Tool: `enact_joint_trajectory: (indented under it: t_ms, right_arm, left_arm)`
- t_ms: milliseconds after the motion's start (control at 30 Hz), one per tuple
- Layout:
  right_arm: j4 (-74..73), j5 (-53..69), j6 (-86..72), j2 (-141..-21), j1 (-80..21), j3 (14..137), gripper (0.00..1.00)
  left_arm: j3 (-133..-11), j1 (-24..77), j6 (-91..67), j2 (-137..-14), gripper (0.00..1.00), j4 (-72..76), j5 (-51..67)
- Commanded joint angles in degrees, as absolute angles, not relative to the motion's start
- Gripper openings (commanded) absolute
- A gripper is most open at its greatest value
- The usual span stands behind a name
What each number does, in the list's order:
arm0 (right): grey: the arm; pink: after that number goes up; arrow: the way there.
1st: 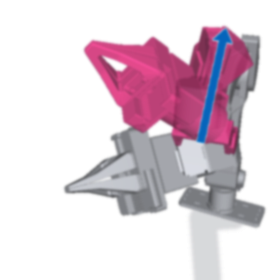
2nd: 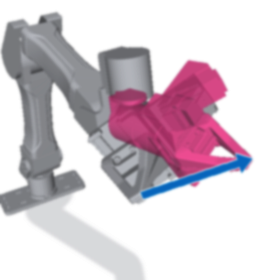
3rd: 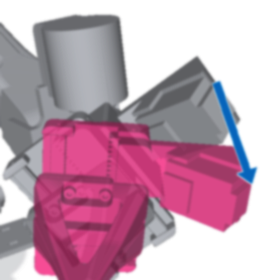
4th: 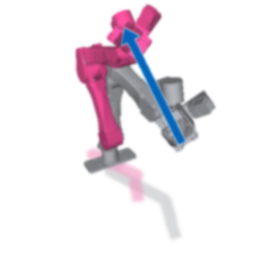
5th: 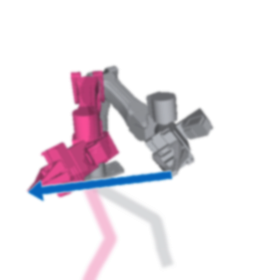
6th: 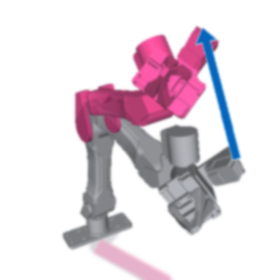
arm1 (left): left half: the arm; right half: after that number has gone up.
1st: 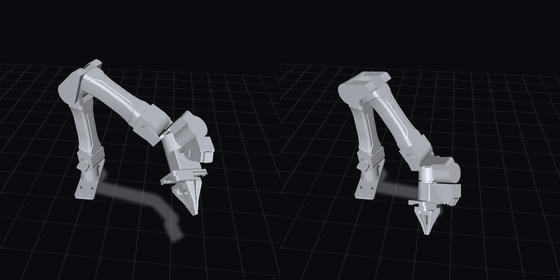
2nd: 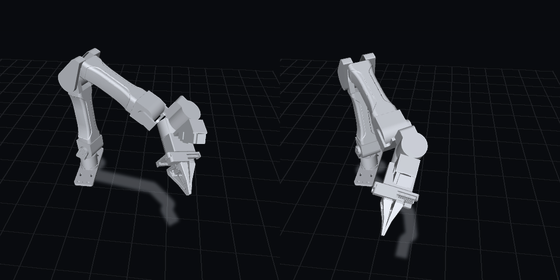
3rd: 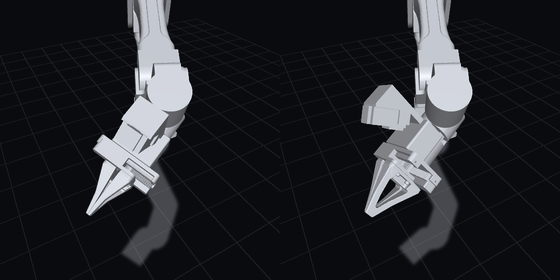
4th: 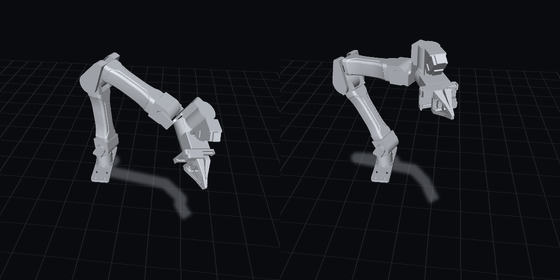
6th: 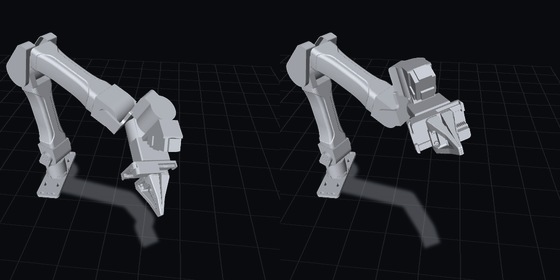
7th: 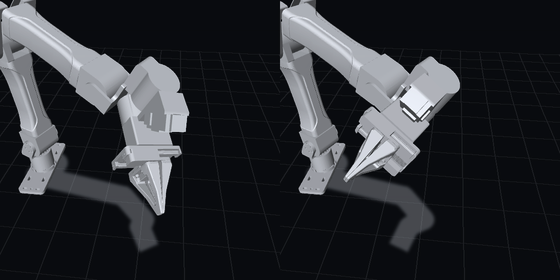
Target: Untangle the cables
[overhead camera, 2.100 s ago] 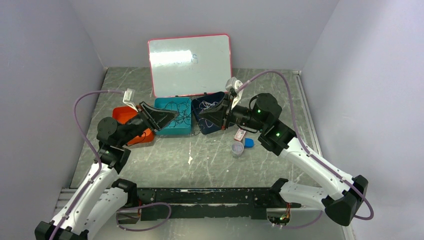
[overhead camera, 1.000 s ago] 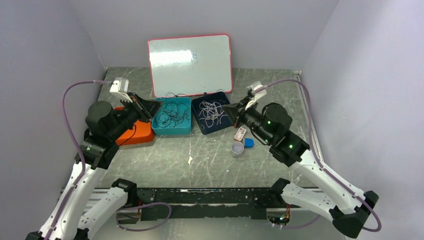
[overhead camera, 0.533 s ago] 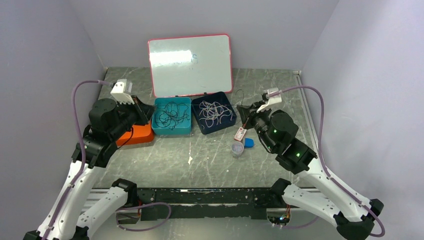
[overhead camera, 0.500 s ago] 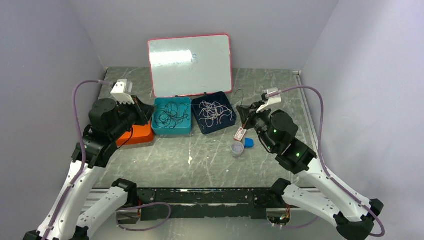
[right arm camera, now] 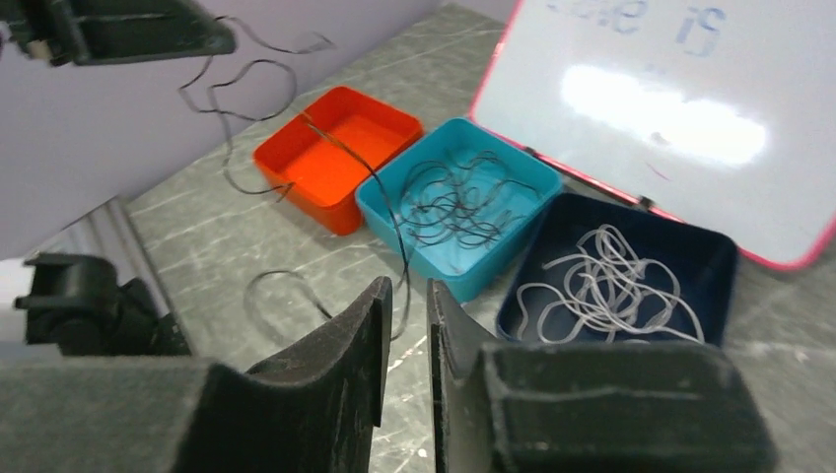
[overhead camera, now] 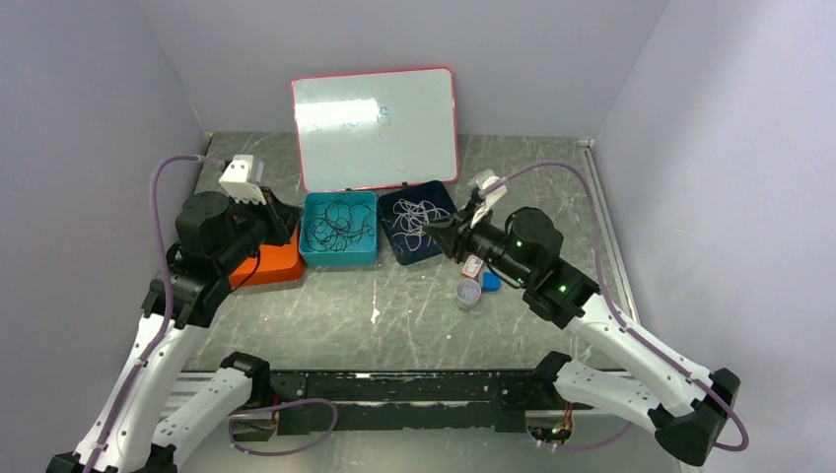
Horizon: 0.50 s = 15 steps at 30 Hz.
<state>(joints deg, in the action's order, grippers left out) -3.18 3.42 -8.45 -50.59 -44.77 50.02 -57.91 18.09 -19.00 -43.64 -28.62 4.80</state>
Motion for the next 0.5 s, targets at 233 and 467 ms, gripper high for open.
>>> enact_joint_trajectory:
  t_ms: [233,467]
  right_arm:
    - [0.8,20.2,-6.1,-55.8,-44.6,51.7,0.36]
    - [0.8,18.6,-6.6,-53.5,-44.6,49.3,0.37]
  left_arm:
    - [-68.0,17.6,-16.6,-45.7,0.07,-29.0,2.9]
    - [-74.7,17.6,-13.5,-48.3,0.07,-31.6,-1.3]
